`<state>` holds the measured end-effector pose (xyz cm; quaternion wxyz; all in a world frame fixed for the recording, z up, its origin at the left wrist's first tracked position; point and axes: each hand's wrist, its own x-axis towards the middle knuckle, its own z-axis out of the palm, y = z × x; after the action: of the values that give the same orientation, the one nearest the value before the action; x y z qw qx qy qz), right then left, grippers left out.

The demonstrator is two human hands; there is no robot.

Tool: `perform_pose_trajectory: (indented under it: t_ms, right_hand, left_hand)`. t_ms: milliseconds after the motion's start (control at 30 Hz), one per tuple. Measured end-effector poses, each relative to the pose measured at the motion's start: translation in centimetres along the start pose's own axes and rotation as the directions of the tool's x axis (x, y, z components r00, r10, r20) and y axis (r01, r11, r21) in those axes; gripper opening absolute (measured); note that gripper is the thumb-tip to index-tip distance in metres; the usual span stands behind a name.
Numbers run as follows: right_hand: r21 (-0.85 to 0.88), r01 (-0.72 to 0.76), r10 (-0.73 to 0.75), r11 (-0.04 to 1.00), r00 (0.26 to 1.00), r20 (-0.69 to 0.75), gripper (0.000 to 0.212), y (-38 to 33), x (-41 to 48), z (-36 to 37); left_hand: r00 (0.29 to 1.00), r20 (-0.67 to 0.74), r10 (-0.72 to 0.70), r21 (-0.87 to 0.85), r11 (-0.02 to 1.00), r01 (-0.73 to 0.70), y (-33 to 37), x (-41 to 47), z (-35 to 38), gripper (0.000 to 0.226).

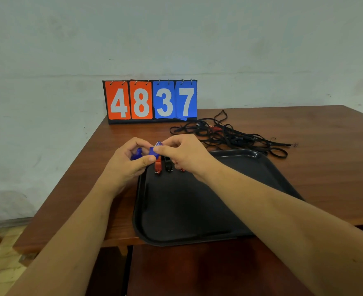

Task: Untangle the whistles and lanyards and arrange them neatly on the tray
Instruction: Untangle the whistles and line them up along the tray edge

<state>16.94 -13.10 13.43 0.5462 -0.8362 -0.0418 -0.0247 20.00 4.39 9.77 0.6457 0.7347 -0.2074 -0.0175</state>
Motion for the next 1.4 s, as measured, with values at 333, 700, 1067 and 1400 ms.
perform_pose_trajectory:
  t_ms: [333, 700, 1067, 1400]
  right_hand:
    - [0.211, -0.046, 0.091, 0.976, 0.974, -0.209, 0.022, -0.7, 0.2, -4.9]
    - [-0.523, -0.253, 0.146, 0.814, 0.96, -0.238, 0.013, 6.1, 0.2, -7.9]
    - [-0.606, -0.242, 0.149, 0.758, 0.968, -0.2, 0.026, 6.5, 1.0, -6.5]
    - [-0.58, -0.283, 0.19, 0.764, 0.958, -0.217, 0.017, 6.2, 0.6, -6.6]
  left_hand:
    - [0.991, -0.117, -0.066, -0.258, 0.966, 0.034, 0.0, 0.2, -0.1, 0.017]
    - [0.991, -0.103, -0.089, -0.309, 0.949, 0.053, -0.1, 0.4, -0.1, 0.017]
    - [0.994, -0.084, -0.072, -0.262, 0.964, 0.048, -0.4, 0.6, -0.3, 0.014]
    - [0.984, -0.121, -0.129, -0.393, 0.917, 0.072, -0.3, 0.6, -0.1, 0.018]
